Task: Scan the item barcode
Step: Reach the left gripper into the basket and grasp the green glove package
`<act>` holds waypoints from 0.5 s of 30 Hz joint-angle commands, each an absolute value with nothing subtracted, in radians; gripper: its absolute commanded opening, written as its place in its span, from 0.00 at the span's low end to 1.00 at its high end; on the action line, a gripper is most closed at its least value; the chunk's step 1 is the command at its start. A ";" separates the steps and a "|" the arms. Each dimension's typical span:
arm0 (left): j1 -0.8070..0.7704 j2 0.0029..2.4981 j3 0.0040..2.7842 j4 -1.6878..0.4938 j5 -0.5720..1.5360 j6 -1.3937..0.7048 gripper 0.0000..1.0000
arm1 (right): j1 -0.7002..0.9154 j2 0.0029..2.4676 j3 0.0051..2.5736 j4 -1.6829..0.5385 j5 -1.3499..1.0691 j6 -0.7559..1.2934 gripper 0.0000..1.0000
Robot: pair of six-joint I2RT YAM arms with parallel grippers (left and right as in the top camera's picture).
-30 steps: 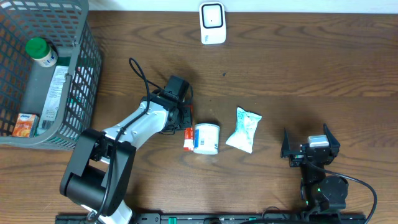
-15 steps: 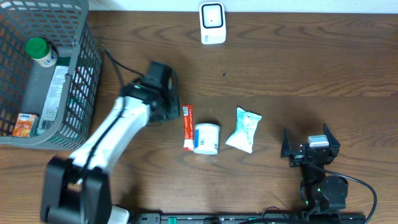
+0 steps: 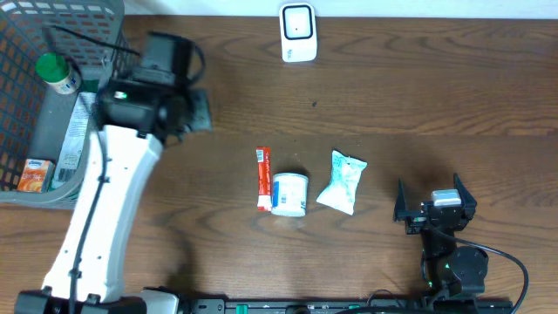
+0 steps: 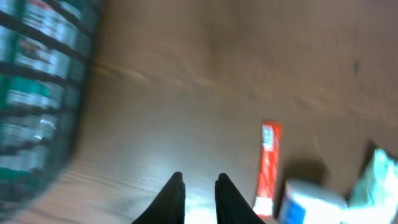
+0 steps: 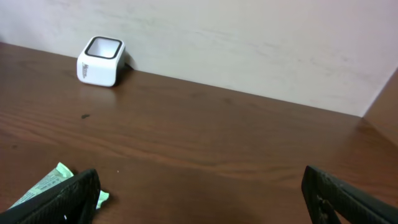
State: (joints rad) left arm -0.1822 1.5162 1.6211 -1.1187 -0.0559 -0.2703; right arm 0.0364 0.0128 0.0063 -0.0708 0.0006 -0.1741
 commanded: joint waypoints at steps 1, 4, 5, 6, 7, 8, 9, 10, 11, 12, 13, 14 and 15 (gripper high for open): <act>-0.104 1.505 1.699 -1.127 -0.133 -0.255 0.27 | 0.031 0.011 0.005 -0.075 0.010 -0.184 0.99; -0.024 1.505 1.715 -1.108 -0.133 -0.255 0.45 | 0.031 0.011 0.005 -0.075 0.010 -0.184 0.99; 0.009 1.505 1.715 -1.098 -0.133 -0.255 0.45 | 0.031 0.011 0.006 -0.075 0.010 -0.184 0.99; 0.038 1.506 1.715 -1.090 -0.133 -0.255 0.46 | 0.031 0.011 0.006 -0.075 0.010 -0.184 0.99; 0.073 1.507 1.715 -1.081 -0.133 -0.259 0.48 | 0.031 0.011 0.006 -0.075 0.010 -0.184 0.99; 0.104 1.507 1.715 -1.071 -0.132 -0.267 0.52 | 0.031 0.011 0.006 -0.075 0.010 -0.184 0.99; 0.143 1.507 1.715 -1.058 -0.132 -0.280 0.55 | 0.031 0.011 0.005 -0.075 0.010 -0.184 0.99; 0.180 1.507 1.715 -1.044 -0.131 -0.292 0.57 | 0.031 0.011 0.005 -0.075 0.010 -0.184 0.99; 0.210 1.507 1.715 -1.031 -0.128 -0.293 0.58 | 0.031 0.011 0.006 -0.075 0.010 -0.184 0.99; 0.244 1.507 1.715 -1.012 -0.120 -0.292 0.59 | 0.031 0.011 0.006 -0.075 0.010 -0.184 0.99; 0.272 1.508 1.715 -0.998 -0.114 -0.293 0.61 | 0.031 0.011 0.005 -0.075 0.010 -0.184 0.99; 0.302 1.508 1.715 -0.981 -0.113 -0.293 0.62 | 0.031 0.011 0.006 -0.075 0.010 -0.184 0.99; 0.325 1.509 1.715 -0.969 -0.113 -0.293 0.62 | 0.031 0.011 0.006 -0.075 0.010 -0.184 0.99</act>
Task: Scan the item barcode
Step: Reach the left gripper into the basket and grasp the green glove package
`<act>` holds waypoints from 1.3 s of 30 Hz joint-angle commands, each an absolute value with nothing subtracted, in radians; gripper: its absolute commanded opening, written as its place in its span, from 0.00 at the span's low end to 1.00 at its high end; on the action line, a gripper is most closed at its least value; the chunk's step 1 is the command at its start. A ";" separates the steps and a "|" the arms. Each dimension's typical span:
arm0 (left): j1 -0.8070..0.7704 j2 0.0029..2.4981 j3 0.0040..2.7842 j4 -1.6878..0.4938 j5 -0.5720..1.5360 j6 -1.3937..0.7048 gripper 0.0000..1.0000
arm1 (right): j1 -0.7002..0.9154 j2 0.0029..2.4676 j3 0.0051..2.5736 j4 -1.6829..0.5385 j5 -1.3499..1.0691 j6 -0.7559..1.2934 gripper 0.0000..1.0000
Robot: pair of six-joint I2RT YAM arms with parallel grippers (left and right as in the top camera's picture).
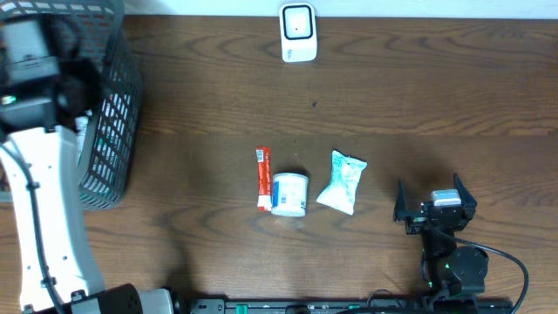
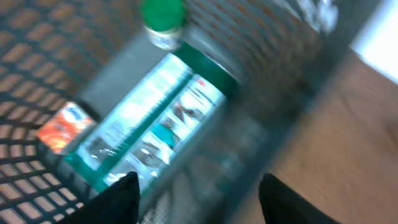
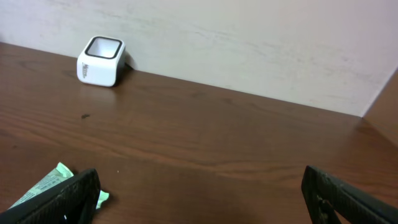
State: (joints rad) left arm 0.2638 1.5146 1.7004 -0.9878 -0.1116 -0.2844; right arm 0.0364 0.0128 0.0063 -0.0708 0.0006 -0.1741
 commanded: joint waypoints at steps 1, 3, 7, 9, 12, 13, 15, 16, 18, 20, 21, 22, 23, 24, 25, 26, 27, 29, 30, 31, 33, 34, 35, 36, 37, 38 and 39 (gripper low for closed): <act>0.350 1.509 1.715 -0.955 -0.113 -0.293 0.63 | 0.031 0.011 0.006 -0.075 0.010 -0.184 0.99; 0.390 1.510 1.712 -0.925 -0.113 -0.293 0.63 | 0.031 0.011 0.006 -0.075 0.010 -0.184 0.99; 0.448 1.526 1.710 -0.880 -0.113 -0.292 0.68 | 0.031 0.011 0.005 -0.075 0.010 -0.184 0.99; 0.475 1.546 1.710 -0.872 -0.113 -0.293 0.68 | 0.031 0.011 0.006 -0.075 0.010 -0.184 0.99; 0.511 1.599 1.710 -0.873 -0.113 -0.293 0.69 | 0.031 0.011 0.006 -0.075 0.010 -0.184 0.99; 0.518 1.617 1.710 -0.873 -0.113 -0.293 0.69 | 0.031 0.011 0.006 -0.075 0.010 -0.184 0.99; 0.527 1.654 1.709 -0.882 -0.114 -0.293 0.70 | 0.031 0.011 0.005 -0.075 0.010 -0.184 0.99; 0.528 1.674 1.709 -0.890 -0.118 -0.293 0.70 | 0.031 0.011 0.006 -0.075 0.010 -0.184 0.99; 0.528 1.712 1.709 -0.905 -0.125 -0.293 0.70 | 0.031 0.011 0.005 -0.075 0.010 -0.184 0.99; 0.528 1.751 1.708 -0.916 -0.126 -0.297 0.70 | 0.031 0.011 0.006 -0.075 0.010 -0.184 0.99; 0.528 1.768 1.707 -0.918 -0.127 -0.307 0.70 | 0.031 0.011 0.006 -0.075 0.010 -0.184 0.99; 0.528 1.789 1.707 -0.918 -0.128 -0.313 0.70 | 0.031 0.011 0.006 -0.075 0.010 -0.184 0.99; 0.528 1.805 1.707 -0.915 -0.128 -0.312 0.70 | 0.031 0.011 0.006 -0.075 0.010 -0.184 0.99; 0.527 1.821 1.707 -0.910 -0.128 -0.311 0.70 | 0.031 0.011 0.006 -0.075 0.010 -0.184 0.99; 0.526 1.838 1.707 -0.907 -0.128 -0.310 0.70 | 0.031 0.011 0.006 -0.075 0.010 -0.184 0.99; 0.526 1.851 1.707 -0.904 -0.126 -0.307 0.73 | 0.031 0.011 0.006 -0.075 0.010 -0.184 0.99; 0.526 1.863 1.707 -0.898 -0.121 -0.296 0.74 | 0.031 0.011 0.006 -0.075 0.010 -0.184 0.99; 0.526 1.891 1.707 -0.878 -0.074 -0.233 0.76 | 0.031 0.011 0.006 -0.075 0.010 -0.184 0.99; 0.526 1.902 1.707 -0.867 -0.041 -0.204 0.79 | 0.031 0.011 0.005 -0.075 0.010 -0.184 0.99; 0.527 1.917 1.707 -0.853 0.004 -0.163 0.85 | 0.031 0.011 0.006 -0.075 0.010 -0.184 0.99; 0.530 1.946 1.707 -0.832 0.078 -0.093 0.92 | 0.031 0.011 0.006 -0.075 0.010 -0.184 0.99; 0.534 1.966 1.707 -0.821 0.114 -0.060 0.95 | 0.031 0.011 0.006 -0.075 0.010 -0.184 0.99; 0.536 1.976 1.707 -0.817 0.127 -0.044 0.95 | 0.031 0.011 0.006 -0.075 0.010 -0.184 0.99; 0.539 1.991 1.707 -0.810 0.132 -0.028 0.95 | 0.031 0.011 0.006 -0.075 0.010 -0.184 0.99; 0.543 2.018 1.707 -0.801 0.132 0.009 0.98 | 0.031 0.011 0.006 -0.075 0.010 -0.184 0.99; 0.545 2.036 1.707 -0.801 0.131 0.038 0.98 | 0.031 0.011 0.006 -0.075 0.010 -0.184 0.99; 0.545 2.047 1.707 -0.801 0.132 0.051 0.98 | 0.031 0.011 0.006 -0.075 0.010 -0.184 0.99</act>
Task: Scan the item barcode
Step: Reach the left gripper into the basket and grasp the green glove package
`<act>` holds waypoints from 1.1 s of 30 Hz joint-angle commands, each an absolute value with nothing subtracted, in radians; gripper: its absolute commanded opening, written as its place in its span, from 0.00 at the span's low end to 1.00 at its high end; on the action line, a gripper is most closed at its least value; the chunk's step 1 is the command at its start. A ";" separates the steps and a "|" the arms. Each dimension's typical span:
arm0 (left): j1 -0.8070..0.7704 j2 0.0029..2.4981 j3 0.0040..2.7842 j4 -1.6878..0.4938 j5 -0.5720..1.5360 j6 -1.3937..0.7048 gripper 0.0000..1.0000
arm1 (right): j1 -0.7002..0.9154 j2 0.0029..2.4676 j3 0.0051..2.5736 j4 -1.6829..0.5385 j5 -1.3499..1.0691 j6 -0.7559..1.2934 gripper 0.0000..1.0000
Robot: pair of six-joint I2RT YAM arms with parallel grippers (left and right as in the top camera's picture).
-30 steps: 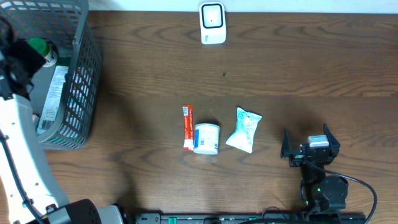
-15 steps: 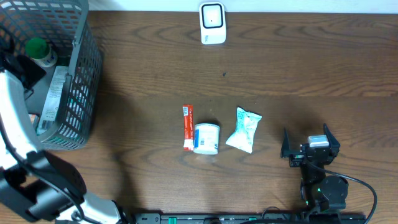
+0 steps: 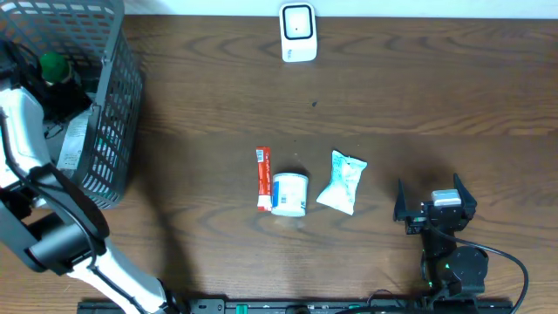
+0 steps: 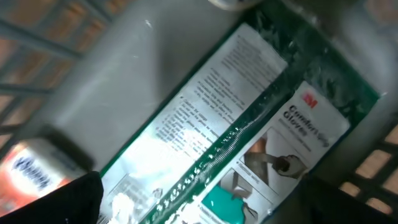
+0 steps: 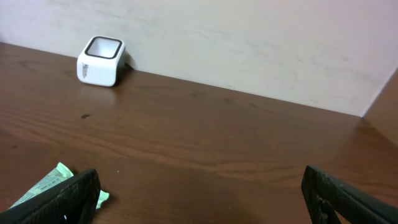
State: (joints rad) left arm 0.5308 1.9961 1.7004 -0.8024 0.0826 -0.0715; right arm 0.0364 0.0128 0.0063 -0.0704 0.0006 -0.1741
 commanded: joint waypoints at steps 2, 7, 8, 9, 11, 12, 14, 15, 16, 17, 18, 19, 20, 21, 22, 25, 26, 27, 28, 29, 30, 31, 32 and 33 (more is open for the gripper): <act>0.545 2.075 1.707 -0.802 0.131 0.065 0.98 | 0.031 0.011 0.005 -0.075 0.010 -0.184 0.99; 0.549 2.148 1.707 -0.801 0.131 0.102 0.99 | 0.031 0.011 0.006 -0.075 0.010 -0.184 0.99; 0.551 2.159 1.707 -0.801 0.131 0.102 0.98 | 0.031 0.011 0.006 -0.075 0.010 -0.184 0.99; 0.554 2.172 1.707 -0.802 0.131 0.102 0.98 | 0.031 0.011 0.006 -0.075 0.010 -0.184 0.99; 0.560 2.192 1.707 -0.803 0.131 0.101 0.98 | 0.031 0.011 0.006 -0.075 0.010 -0.184 0.99; 0.561 2.203 1.706 -0.805 0.131 0.101 0.98 | 0.031 0.011 0.006 -0.075 0.010 -0.184 0.99; 0.563 2.221 1.706 -0.812 0.131 0.101 0.98 | 0.031 0.011 0.006 -0.075 0.010 -0.184 0.99; 0.562 2.231 1.706 -0.818 0.131 0.101 0.98 | 0.031 0.011 0.006 -0.075 0.010 -0.184 0.99; 0.562 2.239 1.706 -0.828 0.136 0.101 0.98 | 0.031 0.011 0.006 -0.075 0.010 -0.184 0.99; 0.562 2.247 1.706 -0.834 0.144 0.101 0.98 | 0.031 0.011 0.006 -0.075 0.010 -0.184 0.99; 0.562 2.252 1.706 -0.840 0.151 0.101 0.98 | 0.031 0.011 0.006 -0.075 0.010 -0.184 0.99; 0.562 2.255 1.706 -0.848 0.154 0.101 0.98 | 0.031 0.011 0.006 -0.075 0.010 -0.184 0.99; 0.562 2.254 1.707 -0.850 0.155 0.100 0.99 | 0.031 0.011 0.006 -0.075 0.010 -0.184 0.99; 0.562 2.248 1.710 -0.850 0.155 0.096 0.99 | 0.031 0.011 0.006 -0.075 0.010 -0.184 0.99; 0.562 2.239 1.716 -0.849 0.158 0.093 0.99 | 0.031 0.011 0.005 -0.075 0.010 -0.184 0.99; 0.562 2.199 1.751 -0.846 0.157 0.094 0.99 | 0.031 0.011 0.006 -0.075 0.010 -0.184 0.99; 0.562 2.184 1.769 -0.844 0.157 0.095 0.99 | 0.031 0.011 0.005 -0.075 0.010 -0.184 0.99; 0.562 2.172 1.781 -0.843 0.157 0.101 0.99 | 0.031 0.011 0.005 -0.075 0.010 -0.184 0.99; 0.562 2.157 1.793 -0.837 0.156 0.114 0.99 | 0.031 0.011 0.005 -0.075 0.010 -0.184 0.99; 0.562 2.146 1.797 -0.828 0.154 0.130 0.99 | 0.031 0.011 0.006 -0.075 0.010 -0.184 0.99; 0.562 2.134 1.798 -0.819 0.144 0.142 0.99 | 0.031 0.011 0.005 -0.075 0.010 -0.184 0.99; 0.562 2.128 1.798 -0.814 0.136 0.150 0.99 | 0.031 0.011 0.006 -0.075 0.010 -0.184 0.99; 0.562 2.128 1.798 -0.811 0.130 0.160 0.99 | 0.031 0.011 0.005 -0.075 0.010 -0.184 0.99; 0.562 2.129 1.797 -0.811 0.129 0.168 0.99 | 0.031 0.011 0.006 -0.075 0.010 -0.184 0.99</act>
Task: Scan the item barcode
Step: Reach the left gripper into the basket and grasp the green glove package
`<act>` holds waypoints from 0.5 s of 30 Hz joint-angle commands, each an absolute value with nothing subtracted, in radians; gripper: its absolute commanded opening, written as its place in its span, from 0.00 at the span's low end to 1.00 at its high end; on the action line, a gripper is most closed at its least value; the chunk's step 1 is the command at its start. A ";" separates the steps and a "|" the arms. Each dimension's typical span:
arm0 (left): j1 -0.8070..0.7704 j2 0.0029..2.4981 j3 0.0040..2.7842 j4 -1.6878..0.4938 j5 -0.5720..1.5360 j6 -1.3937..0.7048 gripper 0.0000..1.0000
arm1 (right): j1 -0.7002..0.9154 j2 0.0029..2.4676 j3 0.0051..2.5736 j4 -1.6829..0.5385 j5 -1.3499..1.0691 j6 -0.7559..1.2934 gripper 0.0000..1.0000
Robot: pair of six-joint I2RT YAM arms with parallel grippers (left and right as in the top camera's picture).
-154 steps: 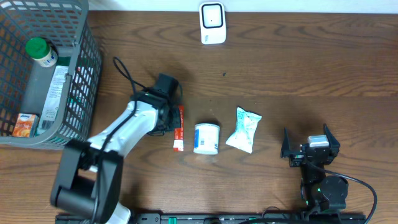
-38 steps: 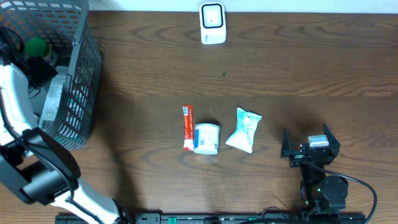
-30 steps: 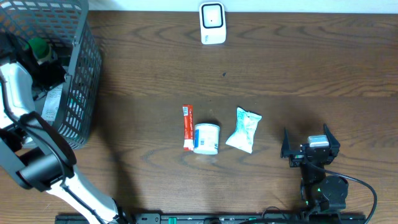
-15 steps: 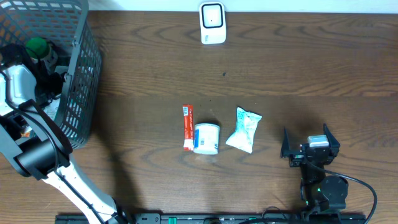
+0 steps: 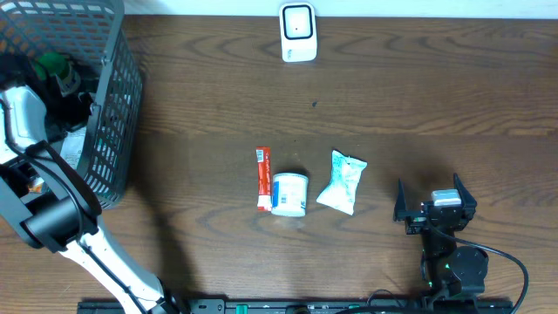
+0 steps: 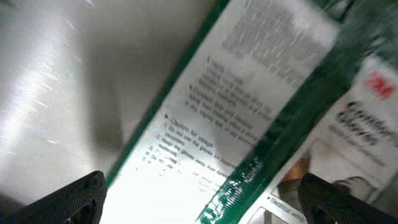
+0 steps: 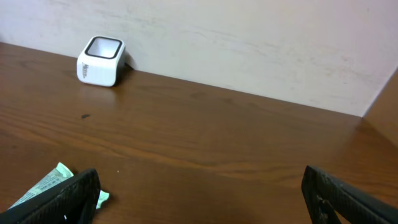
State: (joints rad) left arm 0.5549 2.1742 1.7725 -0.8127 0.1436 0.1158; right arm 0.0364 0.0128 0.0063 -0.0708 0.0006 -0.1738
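Observation:
My left gripper is open deep inside the grey mesh basket, its fingertips wide apart just above a green-and-white glove package lying flat on the basket floor. The package fills the left wrist view and is blurred. The white barcode scanner stands at the table's far edge, also the scanner in the right wrist view. My right gripper is open and holds nothing, near the front right of the table.
A green-capped bottle lies in the basket beside the left arm. On the table's middle lie a red sachet, a white tub and a pale green pouch. The wall stands behind the scanner.
The left gripper has come lower and closer to the glove package, whose printed text now fills the wrist view. Its jaws remain wide open. The right arm and table items have not moved.
The left gripper was over the table beside the basket with its jaws close together. Then it was open above the basket's contents, then inside the basket over the glove package, and now just above it. The right arm stayed still throughout.

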 commanded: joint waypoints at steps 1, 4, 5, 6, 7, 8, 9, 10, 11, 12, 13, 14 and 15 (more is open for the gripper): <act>0.562 2.137 1.795 -0.812 0.129 0.177 0.99 | 0.031 0.011 0.005 -0.075 0.010 -0.184 0.99; 0.562 2.172 1.786 -0.809 0.126 0.184 0.98 | 0.031 0.011 0.006 -0.075 0.010 -0.184 0.99; 0.562 2.184 1.784 -0.809 0.123 0.184 0.99 | 0.031 0.011 0.006 -0.075 0.010 -0.184 0.99; 0.562 2.196 1.784 -0.809 0.118 0.184 0.99 | 0.031 0.011 0.006 -0.075 0.010 -0.184 0.99; 0.562 2.210 1.784 -0.810 0.112 0.183 0.99 | 0.031 0.011 0.006 -0.075 0.010 -0.184 0.99; 0.562 2.221 1.784 -0.810 0.105 0.183 0.98 | 0.031 0.011 0.006 -0.075 0.010 -0.184 0.99; 0.562 2.234 1.784 -0.813 0.099 0.183 0.98 | 0.031 0.011 0.006 -0.075 0.010 -0.184 0.99; 0.562 2.244 1.783 -0.819 0.093 0.183 0.98 | 0.031 0.011 0.006 -0.075 0.010 -0.184 0.99; 0.562 2.255 1.782 -0.830 0.093 0.183 0.98 | 0.031 0.011 0.006 -0.075 0.010 -0.184 0.99; 0.562 2.264 1.782 -0.842 0.094 0.183 0.98 | 0.031 0.011 0.006 -0.075 0.010 -0.184 0.99; 0.562 2.269 1.782 -0.857 0.094 0.183 0.98 | 0.031 0.011 0.006 -0.075 0.010 -0.184 0.99; 0.562 2.273 1.782 -0.874 0.101 0.183 0.98 | 0.031 0.011 0.006 -0.075 0.010 -0.184 0.99; 0.562 2.273 1.782 -0.888 0.124 0.183 0.98 | 0.031 0.011 0.006 -0.075 0.010 -0.184 0.99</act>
